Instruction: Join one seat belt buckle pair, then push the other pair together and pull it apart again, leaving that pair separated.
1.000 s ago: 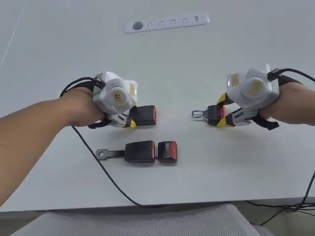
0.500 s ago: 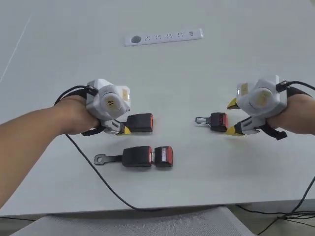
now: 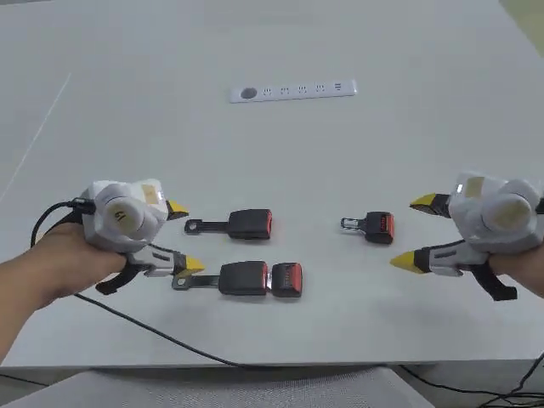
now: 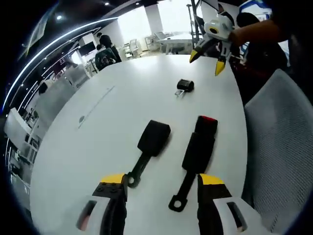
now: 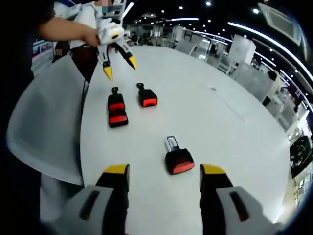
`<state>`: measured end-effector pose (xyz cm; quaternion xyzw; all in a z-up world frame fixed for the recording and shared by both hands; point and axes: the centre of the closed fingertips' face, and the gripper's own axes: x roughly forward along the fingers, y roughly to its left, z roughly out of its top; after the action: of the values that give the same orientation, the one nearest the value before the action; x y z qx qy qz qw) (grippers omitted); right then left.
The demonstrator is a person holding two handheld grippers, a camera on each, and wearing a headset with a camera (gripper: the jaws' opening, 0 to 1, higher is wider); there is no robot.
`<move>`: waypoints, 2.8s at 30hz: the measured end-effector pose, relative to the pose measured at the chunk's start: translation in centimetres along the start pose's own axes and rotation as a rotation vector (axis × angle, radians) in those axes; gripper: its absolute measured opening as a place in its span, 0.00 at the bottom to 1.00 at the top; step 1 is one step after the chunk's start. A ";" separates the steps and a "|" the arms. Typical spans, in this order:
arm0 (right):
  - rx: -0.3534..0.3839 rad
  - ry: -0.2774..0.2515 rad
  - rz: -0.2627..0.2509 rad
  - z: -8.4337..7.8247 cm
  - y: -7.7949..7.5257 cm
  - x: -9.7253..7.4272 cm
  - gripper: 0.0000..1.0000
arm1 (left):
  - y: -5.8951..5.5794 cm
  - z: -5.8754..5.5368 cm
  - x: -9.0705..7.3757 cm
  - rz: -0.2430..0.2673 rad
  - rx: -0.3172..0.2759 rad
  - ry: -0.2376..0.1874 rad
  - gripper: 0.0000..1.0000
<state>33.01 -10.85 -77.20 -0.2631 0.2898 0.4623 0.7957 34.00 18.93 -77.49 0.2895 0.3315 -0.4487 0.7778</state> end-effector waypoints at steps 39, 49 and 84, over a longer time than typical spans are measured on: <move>0.211 -0.108 -0.129 -0.8 2.6 -2.6 1.00 | -3.2 -5.4 -6.9 0.104 -0.267 -0.113 1.00; 0.219 -0.110 -0.126 -0.7 2.9 -2.4 1.00 | -3.1 -5.4 -6.9 0.111 -0.262 -0.107 1.00; 0.228 -0.108 -0.122 -0.4 3.0 -1.7 1.00 | -3.7 -5.3 -6.3 0.092 -0.253 -0.094 1.00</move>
<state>29.59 -10.85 -76.77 -0.1628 0.2806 0.3908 0.8614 26.97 24.49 -76.41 0.1826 0.3350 -0.3803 0.8425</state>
